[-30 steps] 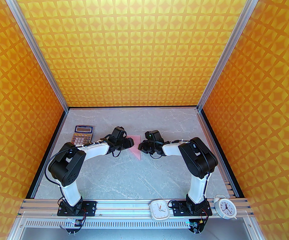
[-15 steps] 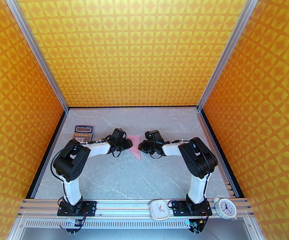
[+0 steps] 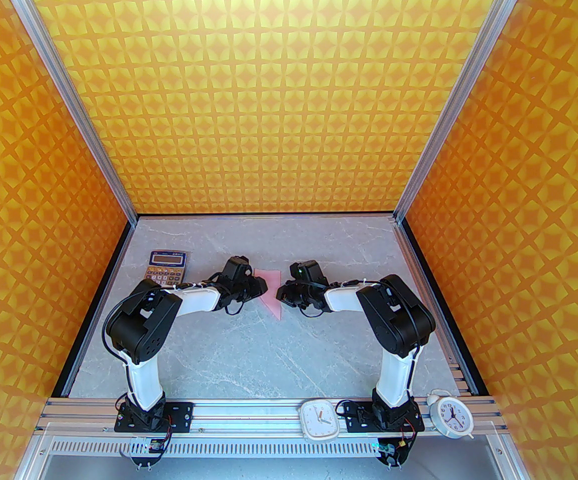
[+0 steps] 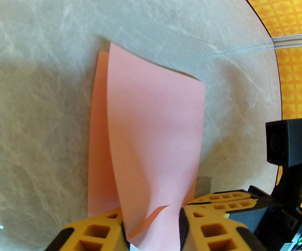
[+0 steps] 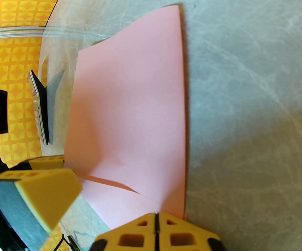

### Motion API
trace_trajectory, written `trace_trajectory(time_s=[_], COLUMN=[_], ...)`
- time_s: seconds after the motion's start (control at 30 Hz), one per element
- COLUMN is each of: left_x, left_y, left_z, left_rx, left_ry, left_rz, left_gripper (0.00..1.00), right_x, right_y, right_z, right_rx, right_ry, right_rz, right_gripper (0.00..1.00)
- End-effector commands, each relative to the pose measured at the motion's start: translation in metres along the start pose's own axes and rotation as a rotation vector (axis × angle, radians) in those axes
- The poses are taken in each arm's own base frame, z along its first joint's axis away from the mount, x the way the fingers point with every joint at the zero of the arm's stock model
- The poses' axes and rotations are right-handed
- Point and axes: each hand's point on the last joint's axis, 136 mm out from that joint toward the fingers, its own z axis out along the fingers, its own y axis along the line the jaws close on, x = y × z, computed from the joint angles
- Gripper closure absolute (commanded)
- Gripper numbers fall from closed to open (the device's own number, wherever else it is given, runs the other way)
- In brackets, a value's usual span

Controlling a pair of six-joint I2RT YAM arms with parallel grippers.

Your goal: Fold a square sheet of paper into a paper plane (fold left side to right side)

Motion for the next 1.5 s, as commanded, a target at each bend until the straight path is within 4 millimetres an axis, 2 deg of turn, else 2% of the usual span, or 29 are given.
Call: trace_trajectory(time_s=[0.0,0.03,0.1,0.17,0.37,0.73,0.87,1.1,1.23,1.27,1.4,1.47], left_x=[0.006,0.007,0.007,0.005,-0.003,-0.008,-0.009,-0.008,-0.008,-0.008,-0.002,0.003], left_y=[0.000,0.002,0.007,0.012,0.015,0.012,0.008,0.007,0.004,0.002,-0.003,-0.004], left_z=[0.004,0.005,0.006,0.006,0.003,0.004,0.004,0.005,0.005,0.005,0.003,0.002], left_rx=[0.023,0.011,-0.020,-0.065,-0.161,-0.225,-0.215,-0.207,-0.188,-0.179,-0.120,-0.093], left_ry=[0.017,0.023,0.030,0.028,0.048,0.097,0.099,0.104,0.103,0.102,0.111,0.113], left_rz=[-0.005,-0.004,-0.004,-0.005,-0.009,0.005,0.010,0.007,0.003,0.001,-0.006,-0.010], left_gripper=[0.70,0.76,0.77,0.86,1.00,1.00,1.00,1.00,1.00,0.98,0.77,0.73], right_x=[0.014,0.014,0.013,0.012,0.016,0.014,0.017,0.027,0.031,0.032,0.031,0.031], right_y=[-0.016,-0.016,-0.014,-0.013,-0.010,0.017,0.026,0.031,0.017,0.012,0.001,0.001], right_z=[0.008,0.008,0.007,0.006,0.004,-0.017,-0.016,-0.004,0.002,0.004,0.009,0.010], right_rx=[0.060,0.060,0.055,0.058,0.077,0.095,0.053,-0.011,0.049,0.070,0.106,0.106], right_ry=[0.039,0.040,0.038,0.035,0.041,0.005,0.018,0.065,0.101,0.105,0.101,0.099], right_rz=[0.004,0.005,0.002,-0.006,-0.044,-0.200,-0.210,-0.169,-0.170,-0.159,-0.140,-0.138], right_gripper=[0.93,0.93,0.93,0.93,0.93,0.88,0.86,0.88,0.88,0.89,0.91,0.91])
